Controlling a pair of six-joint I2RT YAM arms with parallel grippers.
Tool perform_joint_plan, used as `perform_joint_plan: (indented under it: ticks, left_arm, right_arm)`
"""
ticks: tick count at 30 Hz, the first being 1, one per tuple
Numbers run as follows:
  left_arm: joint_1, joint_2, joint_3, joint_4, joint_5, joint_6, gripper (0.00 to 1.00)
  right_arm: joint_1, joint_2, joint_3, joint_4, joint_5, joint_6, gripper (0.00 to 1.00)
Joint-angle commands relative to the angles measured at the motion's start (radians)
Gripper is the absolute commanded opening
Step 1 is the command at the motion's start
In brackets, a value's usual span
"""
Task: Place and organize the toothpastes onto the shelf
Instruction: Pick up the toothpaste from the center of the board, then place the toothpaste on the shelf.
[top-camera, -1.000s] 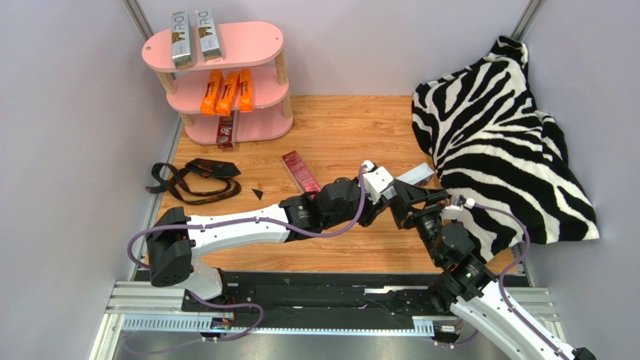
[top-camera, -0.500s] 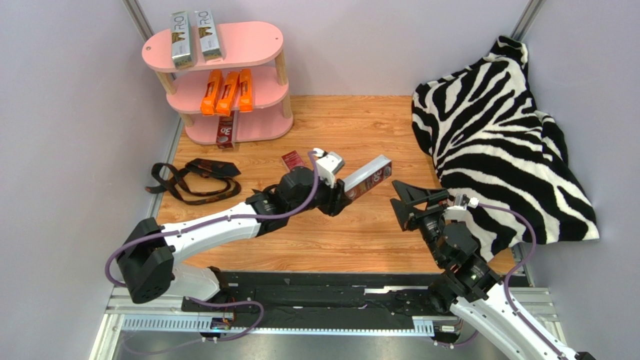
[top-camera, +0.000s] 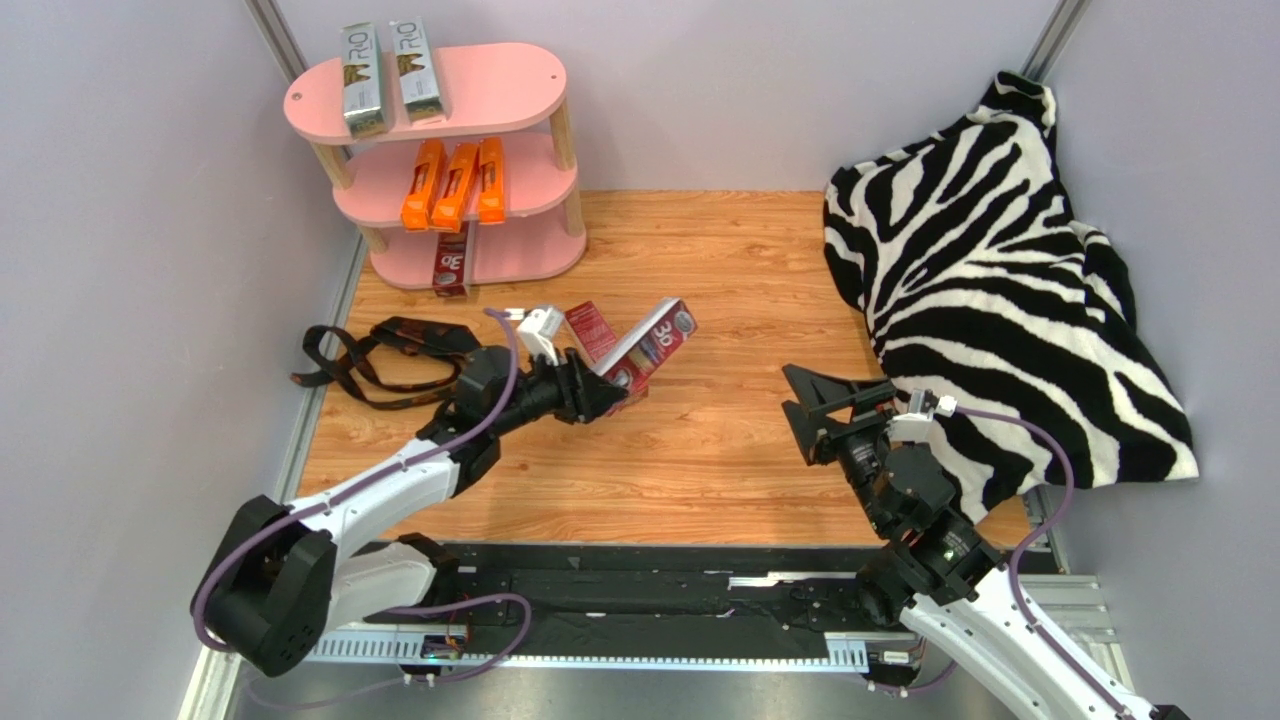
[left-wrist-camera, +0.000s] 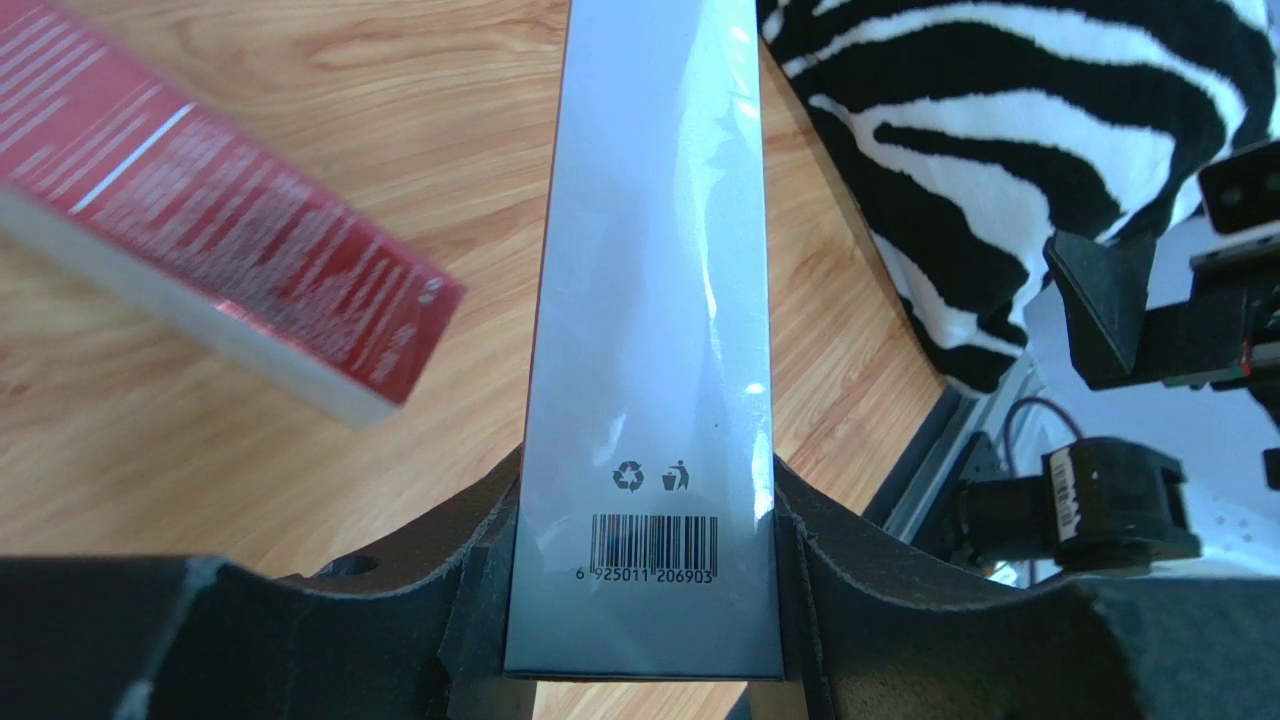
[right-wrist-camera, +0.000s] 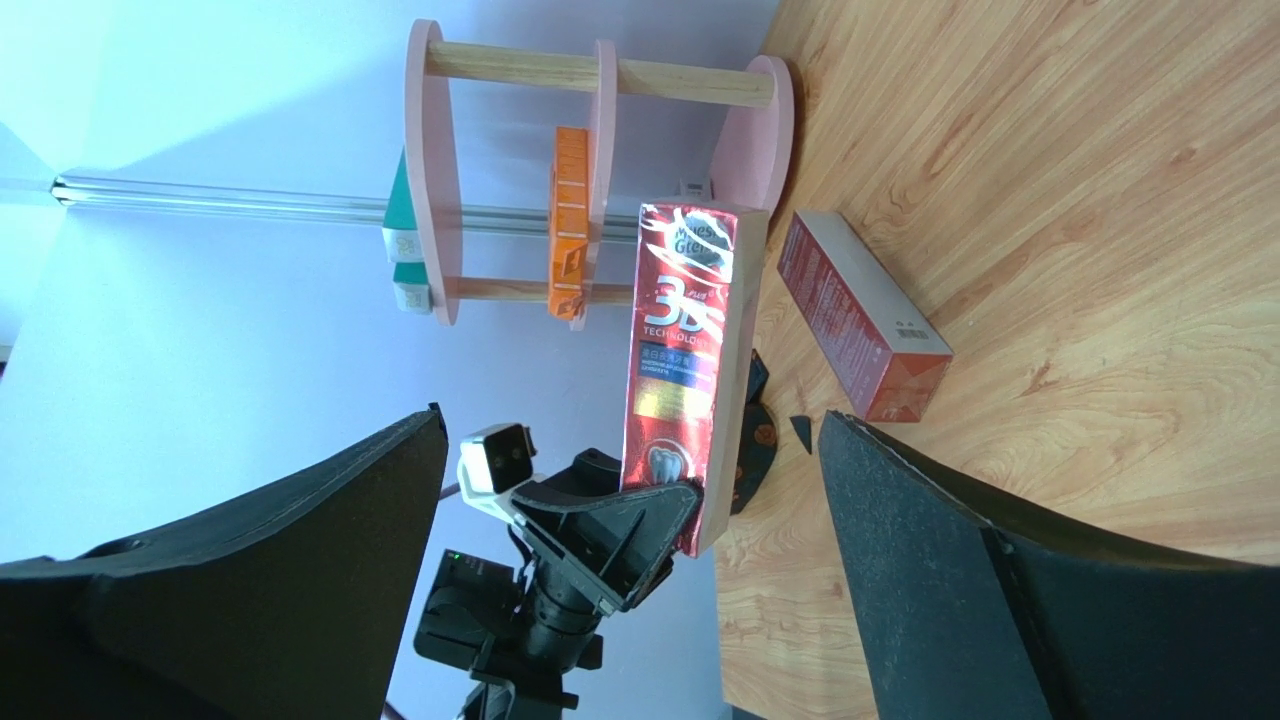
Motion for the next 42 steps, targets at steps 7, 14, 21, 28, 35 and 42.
perform_joint_plan:
  ticks: [7,14,21,28,35,42]
  left_arm:
    - [0.498,-0.027,-0.232,0.491,0.404,-0.322,0.37]
    - [0.748,0.142,-0.299,0.844,0.562,-0.498,0.37]
    - [0.946,0.548,-0.263,1.137,0.676,-0.663,0.37]
    - [0.998,0.532,-0.295,1.135,0.648,-0.584,0.37]
    - [1.017,0.53,-0.264,1.135,0.643,-0.607,0.37]
    - [1.017,0.527,-0.194,1.135,0.604,-0.661,0.36]
  right_arm:
    - [-0.003,0.009,0.048,-0.038,0.005,-0.057,0.99]
    - [-0.005,0.015,0.027,-0.018,-0.004,-0.045,0.99]
    - [-0.003,0.021,0.021,-0.012,0.002,-0.049,0.99]
    - [-0.003,0.015,0.011,-0.021,0.011,-0.054,1.0]
    - [-0.003,0.021,-0.013,0.003,0.018,-0.049,0.99]
    - [-0.003,0.017,-0.019,0.002,0.015,-0.051,0.99]
